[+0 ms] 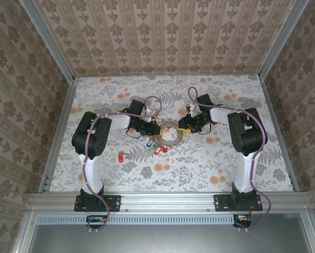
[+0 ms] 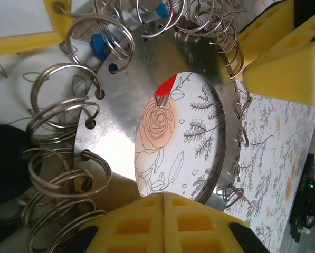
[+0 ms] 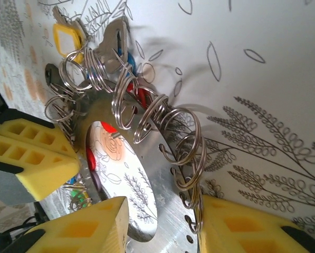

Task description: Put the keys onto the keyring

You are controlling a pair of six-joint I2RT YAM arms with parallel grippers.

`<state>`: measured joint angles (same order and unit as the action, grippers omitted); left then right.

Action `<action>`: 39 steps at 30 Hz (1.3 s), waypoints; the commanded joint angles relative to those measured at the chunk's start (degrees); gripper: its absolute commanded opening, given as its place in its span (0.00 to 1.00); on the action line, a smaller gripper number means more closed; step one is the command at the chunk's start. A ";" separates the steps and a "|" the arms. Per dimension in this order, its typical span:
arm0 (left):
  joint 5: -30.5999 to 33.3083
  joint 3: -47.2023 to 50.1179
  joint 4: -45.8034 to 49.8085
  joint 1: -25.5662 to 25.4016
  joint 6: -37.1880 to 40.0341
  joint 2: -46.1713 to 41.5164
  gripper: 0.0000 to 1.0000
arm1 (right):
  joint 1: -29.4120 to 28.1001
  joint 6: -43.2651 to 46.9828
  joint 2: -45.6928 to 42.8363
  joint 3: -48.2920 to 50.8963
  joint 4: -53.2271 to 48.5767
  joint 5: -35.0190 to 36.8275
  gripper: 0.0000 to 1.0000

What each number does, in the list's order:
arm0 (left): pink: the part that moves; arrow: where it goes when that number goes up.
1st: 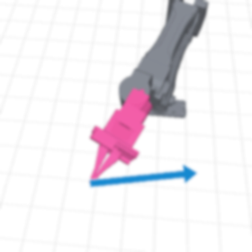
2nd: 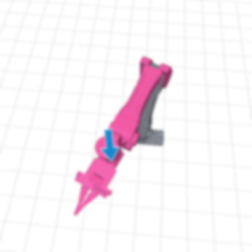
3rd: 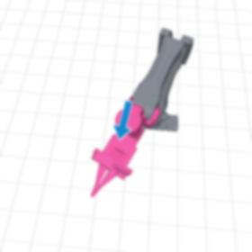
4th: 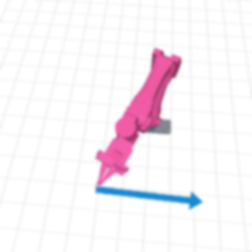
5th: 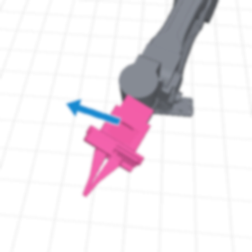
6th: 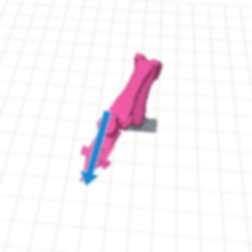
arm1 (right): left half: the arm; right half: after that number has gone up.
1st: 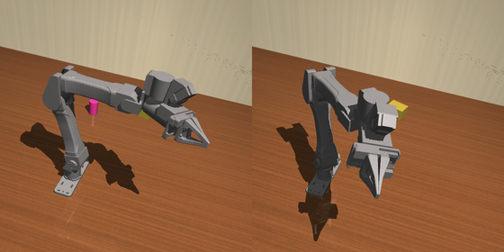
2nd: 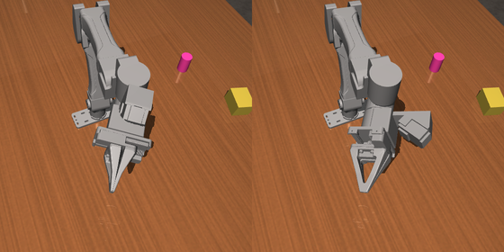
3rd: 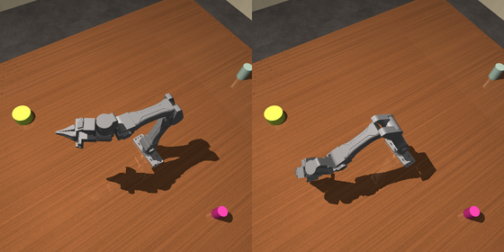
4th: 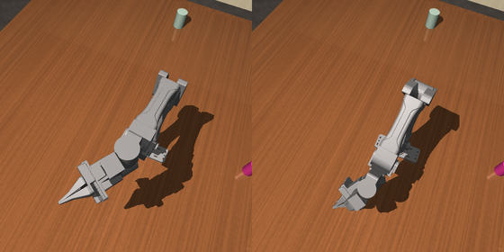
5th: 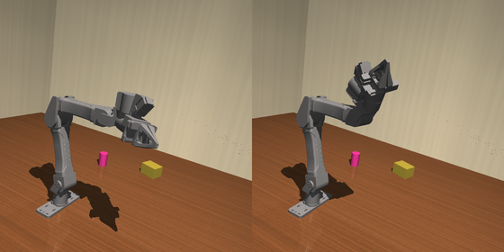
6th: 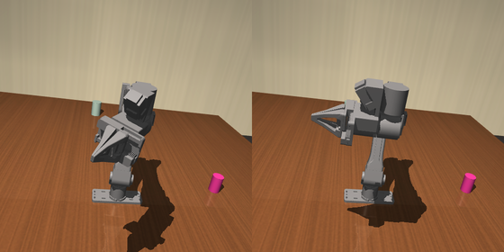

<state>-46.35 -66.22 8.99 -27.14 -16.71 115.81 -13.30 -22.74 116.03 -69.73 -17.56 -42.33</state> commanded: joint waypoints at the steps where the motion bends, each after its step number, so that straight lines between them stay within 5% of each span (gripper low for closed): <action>1: 0.89 1.56 1.89 -0.01 -0.43 3.80 0.07 | -0.43 -1.83 0.88 -0.35 2.61 -5.73 0.37; 13: -3.50 4.46 -5.49 2.58 -4.91 2.71 0.07 | 1.08 -3.54 -1.16 1.79 8.01 -9.95 0.31; 22: -3.48 5.31 -5.96 3.67 -5.19 3.11 0.06 | 1.08 -2.33 -0.65 1.45 1.88 1.55 0.44; 28: -3.75 6.08 -7.20 3.76 -5.84 3.60 0.06 | 0.11 -2.40 0.20 1.05 1.23 2.13 0.43; 39: -3.98 6.36 -8.64 3.84 -7.19 3.81 0.05 | -1.46 -5.02 -0.03 0.82 7.52 -7.28 0.31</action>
<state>-53.80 -61.63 -1.63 -23.20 -22.96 116.64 -13.89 -25.80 116.22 -68.71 -13.39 -43.57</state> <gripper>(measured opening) 0.058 0.315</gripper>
